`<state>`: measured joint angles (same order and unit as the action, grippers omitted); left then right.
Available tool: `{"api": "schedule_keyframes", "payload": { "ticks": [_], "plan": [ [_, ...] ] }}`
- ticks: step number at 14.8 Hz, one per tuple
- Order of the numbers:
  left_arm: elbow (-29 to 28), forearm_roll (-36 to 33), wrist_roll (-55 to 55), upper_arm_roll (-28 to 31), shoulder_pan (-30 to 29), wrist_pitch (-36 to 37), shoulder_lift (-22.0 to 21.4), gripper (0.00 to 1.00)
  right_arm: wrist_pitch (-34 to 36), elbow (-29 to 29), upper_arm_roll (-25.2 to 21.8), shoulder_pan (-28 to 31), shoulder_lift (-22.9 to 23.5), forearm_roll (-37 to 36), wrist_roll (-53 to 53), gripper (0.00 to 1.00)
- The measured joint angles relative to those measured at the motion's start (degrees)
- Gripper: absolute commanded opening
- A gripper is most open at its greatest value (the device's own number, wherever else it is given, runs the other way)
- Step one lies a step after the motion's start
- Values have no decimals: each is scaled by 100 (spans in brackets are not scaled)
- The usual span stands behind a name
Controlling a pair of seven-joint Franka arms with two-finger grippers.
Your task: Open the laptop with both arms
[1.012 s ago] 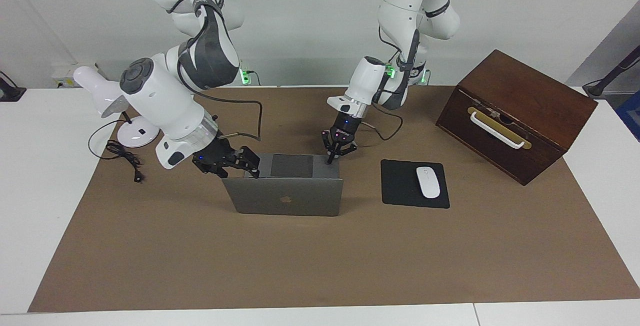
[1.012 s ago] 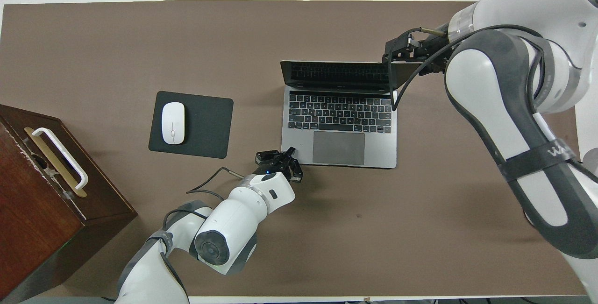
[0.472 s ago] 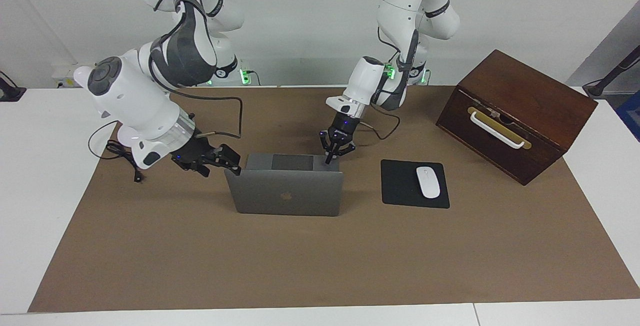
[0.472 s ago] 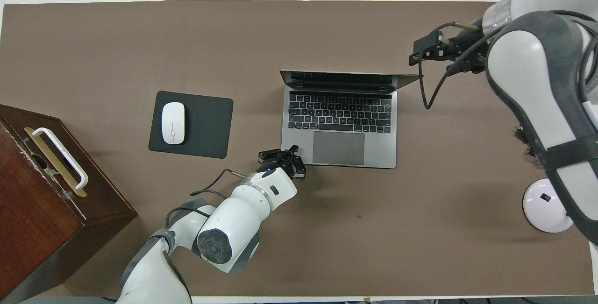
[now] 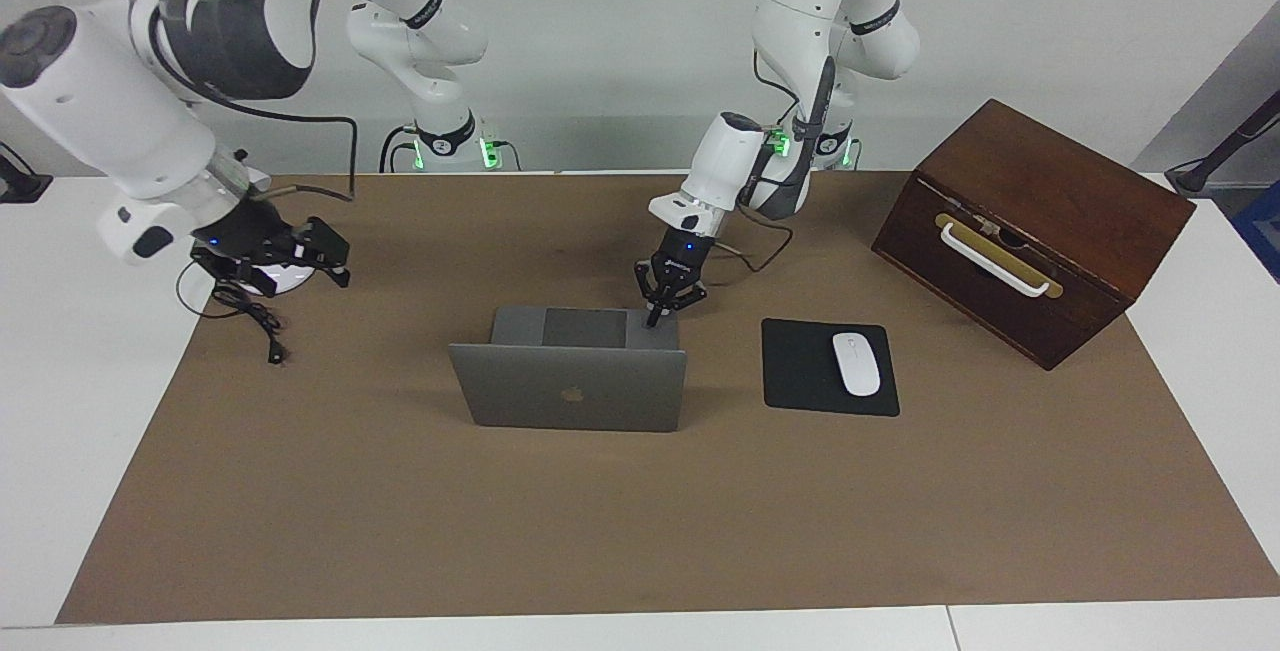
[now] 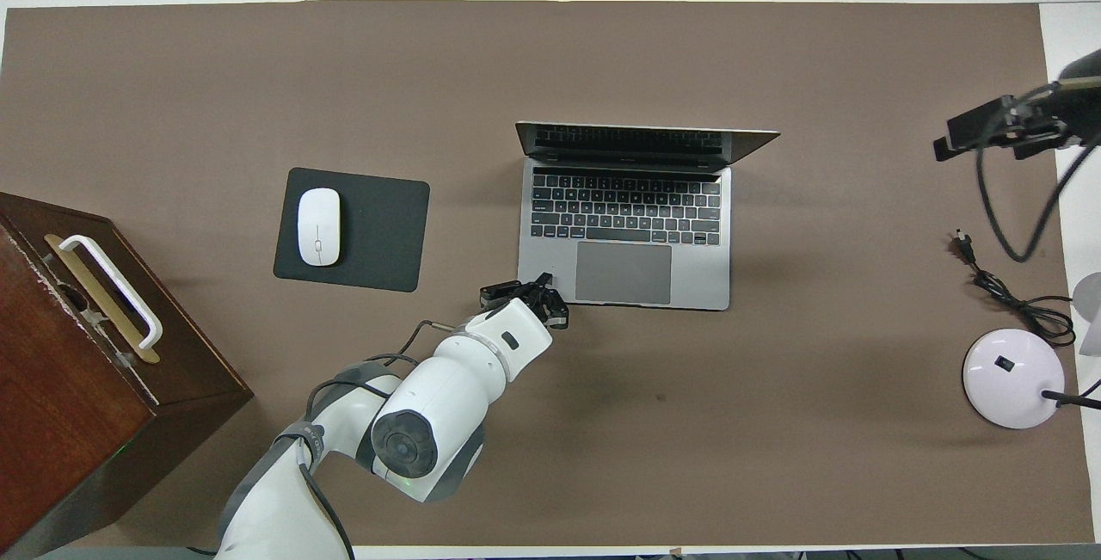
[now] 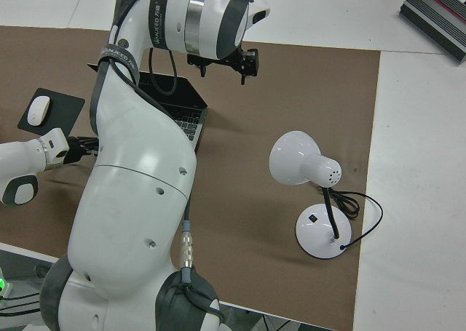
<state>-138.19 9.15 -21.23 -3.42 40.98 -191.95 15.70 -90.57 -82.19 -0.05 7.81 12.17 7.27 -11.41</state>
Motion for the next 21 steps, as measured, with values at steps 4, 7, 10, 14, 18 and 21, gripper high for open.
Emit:
{"api": "schedule_keyframes", "payload": {
  "ticks": [4, 7, 10, 14, 18, 21],
  "plan": [
    [260, 14, -272, 105, -131, 1640, -575, 0, 39, -29, -3, 420, -101, -447, -589, 100],
    [702, 14, -413, 128, -287, 2947, -966, 0, -487, -355, 1, 512, -160, -675, -590, 100],
    [1002, 13, -467, 139, -481, 4031, -1270, 0, -1189, -998, 3, 660, -345, -667, -559, 100],
    [1614, -148, -465, 205, -872, 5662, -1436, 0, -1209, -1277, 124, 444, -547, -607, 11, 100],
    [2539, -585, -100, 235, -1580, 7259, -1462, 0, -1214, -1305, 164, -122, -707, -606, 578, 100],
    [2855, -645, 623, 250, -2142, 7888, -1572, 0, -1243, -1317, 154, -178, -744, -606, 603, 100]
  ]
}}
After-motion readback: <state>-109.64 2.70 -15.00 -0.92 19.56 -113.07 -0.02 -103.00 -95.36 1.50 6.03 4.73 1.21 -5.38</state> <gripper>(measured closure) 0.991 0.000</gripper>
